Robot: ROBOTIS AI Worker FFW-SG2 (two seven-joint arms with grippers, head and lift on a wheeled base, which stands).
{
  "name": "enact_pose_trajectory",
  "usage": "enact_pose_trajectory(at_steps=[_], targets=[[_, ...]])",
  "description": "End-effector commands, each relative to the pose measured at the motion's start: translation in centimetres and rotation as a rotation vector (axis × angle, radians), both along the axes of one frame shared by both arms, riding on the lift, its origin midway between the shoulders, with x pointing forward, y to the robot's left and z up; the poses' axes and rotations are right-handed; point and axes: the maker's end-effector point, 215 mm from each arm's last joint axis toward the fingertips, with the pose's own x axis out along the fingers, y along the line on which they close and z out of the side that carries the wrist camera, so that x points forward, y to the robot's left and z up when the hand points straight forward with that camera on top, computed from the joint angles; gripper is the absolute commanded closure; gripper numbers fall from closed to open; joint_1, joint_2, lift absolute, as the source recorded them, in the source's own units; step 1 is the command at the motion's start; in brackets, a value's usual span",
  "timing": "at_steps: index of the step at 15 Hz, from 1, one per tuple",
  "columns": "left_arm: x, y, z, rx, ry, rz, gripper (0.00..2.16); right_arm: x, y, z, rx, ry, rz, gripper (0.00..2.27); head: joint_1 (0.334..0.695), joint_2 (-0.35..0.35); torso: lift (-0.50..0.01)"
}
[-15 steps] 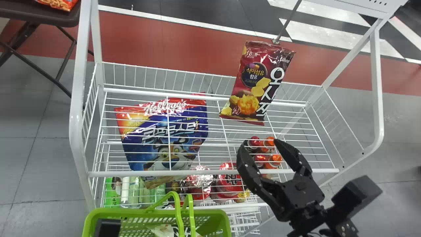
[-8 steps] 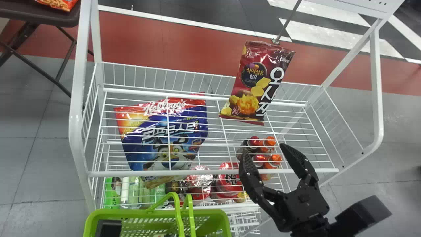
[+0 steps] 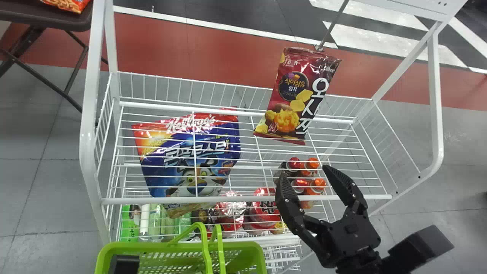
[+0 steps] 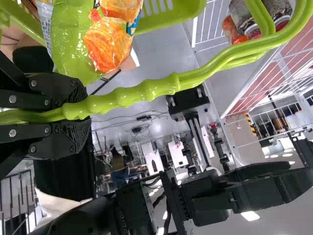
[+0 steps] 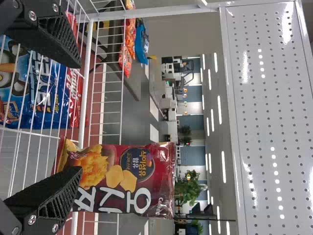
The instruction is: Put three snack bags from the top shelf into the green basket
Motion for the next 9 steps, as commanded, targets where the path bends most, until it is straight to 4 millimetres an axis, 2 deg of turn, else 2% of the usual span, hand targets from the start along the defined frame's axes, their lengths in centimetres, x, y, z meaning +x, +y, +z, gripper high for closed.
enact_pose_trajectory(at_steps=[1, 9], targets=[[-0.12, -0.02, 0.08, -0.001, 0.001, -0.001, 2.14, 0.0, 0.0, 0.08, 0.001, -0.002, 0.0, 0.07, 0.695, -0.35, -0.05], [-0.1, 0.05, 0.13, 0.0, 0.001, 0.004, 2.14, 0.04, -0.09, 0.18, 0.006, -0.006, -0.001, 0.07, 0.695, -0.35, -0.05]])
